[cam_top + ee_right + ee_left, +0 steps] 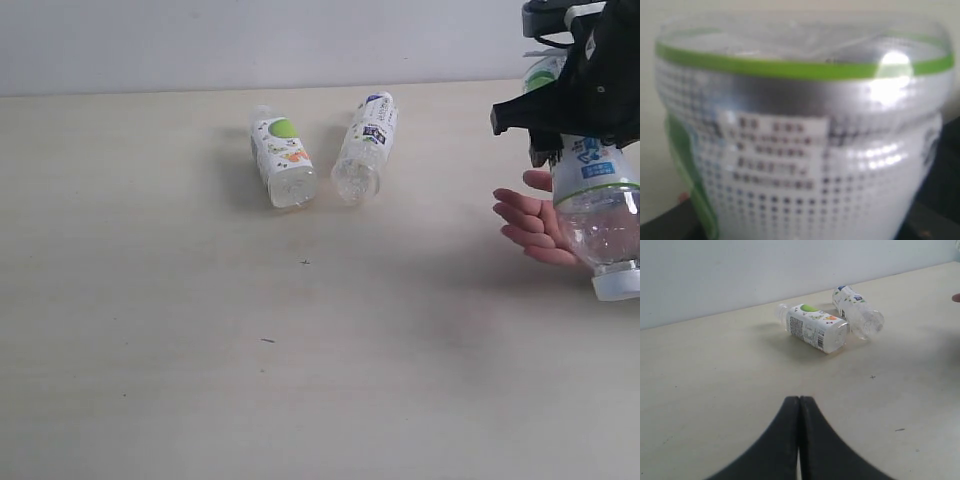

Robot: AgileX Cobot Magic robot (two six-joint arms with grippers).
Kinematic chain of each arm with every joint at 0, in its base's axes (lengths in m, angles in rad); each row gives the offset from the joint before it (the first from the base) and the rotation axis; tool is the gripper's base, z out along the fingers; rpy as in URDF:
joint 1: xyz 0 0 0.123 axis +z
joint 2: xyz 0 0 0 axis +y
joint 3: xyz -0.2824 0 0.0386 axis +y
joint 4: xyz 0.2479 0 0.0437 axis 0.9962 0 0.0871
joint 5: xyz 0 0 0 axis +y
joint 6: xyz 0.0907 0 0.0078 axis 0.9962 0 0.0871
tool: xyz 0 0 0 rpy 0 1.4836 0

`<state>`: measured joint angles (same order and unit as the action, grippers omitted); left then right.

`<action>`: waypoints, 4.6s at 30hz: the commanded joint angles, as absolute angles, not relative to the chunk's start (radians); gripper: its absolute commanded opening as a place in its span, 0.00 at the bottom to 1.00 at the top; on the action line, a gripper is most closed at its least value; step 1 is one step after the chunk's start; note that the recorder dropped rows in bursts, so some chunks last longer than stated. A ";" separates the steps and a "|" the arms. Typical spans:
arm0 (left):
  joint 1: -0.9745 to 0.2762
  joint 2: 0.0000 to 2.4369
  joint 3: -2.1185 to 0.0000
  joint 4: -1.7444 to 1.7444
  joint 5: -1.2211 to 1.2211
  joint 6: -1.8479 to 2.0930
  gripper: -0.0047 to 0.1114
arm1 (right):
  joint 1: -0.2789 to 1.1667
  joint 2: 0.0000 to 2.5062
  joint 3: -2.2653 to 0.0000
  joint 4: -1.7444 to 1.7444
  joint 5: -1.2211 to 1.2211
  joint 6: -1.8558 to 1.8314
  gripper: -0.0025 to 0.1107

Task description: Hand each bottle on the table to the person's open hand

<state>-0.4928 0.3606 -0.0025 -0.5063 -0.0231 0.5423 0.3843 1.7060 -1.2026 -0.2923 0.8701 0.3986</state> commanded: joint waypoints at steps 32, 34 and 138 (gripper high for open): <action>-0.488 0.354 0.000 -0.509 -0.024 0.542 0.04 | 0.384 1.804 -1.216 -0.344 0.734 0.455 0.77; -0.488 0.354 0.000 -0.509 -0.024 0.542 0.04 | 0.384 1.804 -1.216 -0.344 0.733 0.455 0.83; -0.488 0.354 0.000 -0.509 -0.024 0.542 0.04 | 0.384 1.247 -1.214 0.055 0.999 0.074 0.19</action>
